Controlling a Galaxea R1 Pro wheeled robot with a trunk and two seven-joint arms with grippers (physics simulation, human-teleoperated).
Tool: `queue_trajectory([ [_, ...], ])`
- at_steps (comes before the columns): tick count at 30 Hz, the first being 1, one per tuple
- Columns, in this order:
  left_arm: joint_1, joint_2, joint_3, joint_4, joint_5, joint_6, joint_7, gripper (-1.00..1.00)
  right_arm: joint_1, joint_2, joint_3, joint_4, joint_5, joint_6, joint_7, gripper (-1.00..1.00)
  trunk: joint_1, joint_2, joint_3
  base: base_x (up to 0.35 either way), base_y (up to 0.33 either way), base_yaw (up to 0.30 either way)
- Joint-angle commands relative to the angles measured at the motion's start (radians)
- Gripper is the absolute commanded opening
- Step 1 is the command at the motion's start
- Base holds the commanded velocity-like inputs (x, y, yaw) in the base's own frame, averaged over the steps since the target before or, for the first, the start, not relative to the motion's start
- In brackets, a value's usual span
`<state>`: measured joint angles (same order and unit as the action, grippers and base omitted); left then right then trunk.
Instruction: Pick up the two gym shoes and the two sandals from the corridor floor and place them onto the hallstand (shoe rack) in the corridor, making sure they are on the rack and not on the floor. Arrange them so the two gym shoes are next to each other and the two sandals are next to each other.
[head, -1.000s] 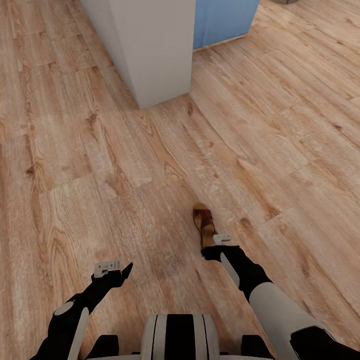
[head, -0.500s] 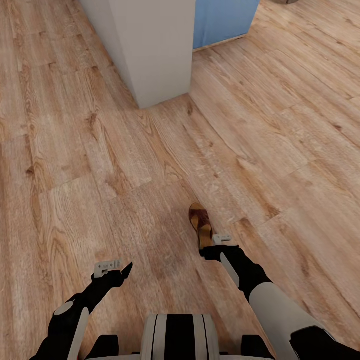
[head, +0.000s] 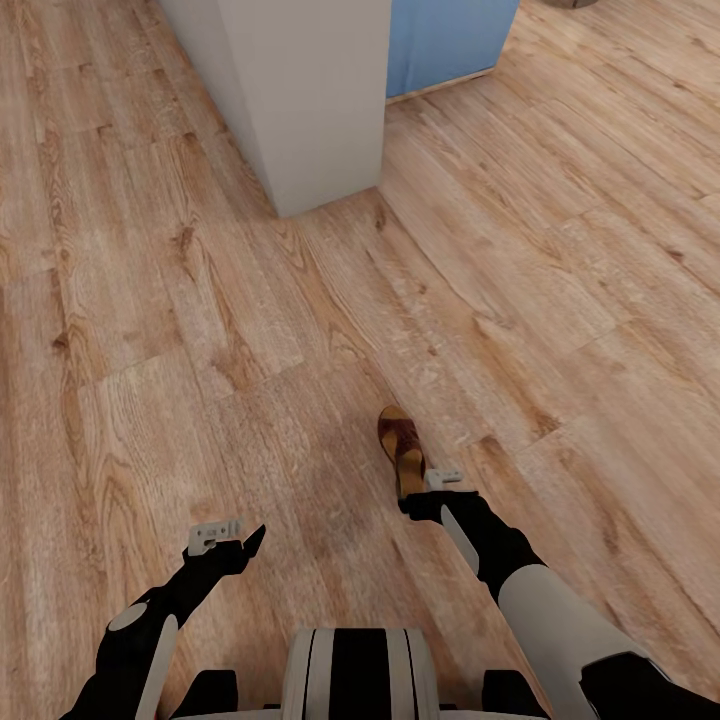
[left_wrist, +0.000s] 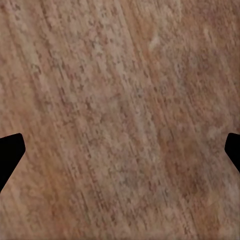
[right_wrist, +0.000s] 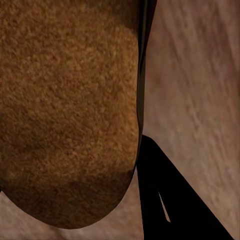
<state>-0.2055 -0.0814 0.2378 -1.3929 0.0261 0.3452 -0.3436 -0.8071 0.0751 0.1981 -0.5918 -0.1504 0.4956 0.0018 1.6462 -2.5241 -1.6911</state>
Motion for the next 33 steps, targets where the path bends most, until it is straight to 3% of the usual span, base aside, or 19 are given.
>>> queue_trajectory([
  [1,0.0,0.0,0.0,0.0,0.0,0.0,0.0,1.0,0.0,0.0,0.001,0.0,-0.006,0.0,-0.003,-1.0,0.0,0.0,0.0,0.0,0.0,0.0],
  [33,0.0,0.0,-0.001,0.0,0.0,0.0,0.0,1.0,0.0,0.0,0.001,0.002,-0.003,0.0,-0.005,-1.0,0.0,0.0,0.0,0.0,0.0,0.0],
])
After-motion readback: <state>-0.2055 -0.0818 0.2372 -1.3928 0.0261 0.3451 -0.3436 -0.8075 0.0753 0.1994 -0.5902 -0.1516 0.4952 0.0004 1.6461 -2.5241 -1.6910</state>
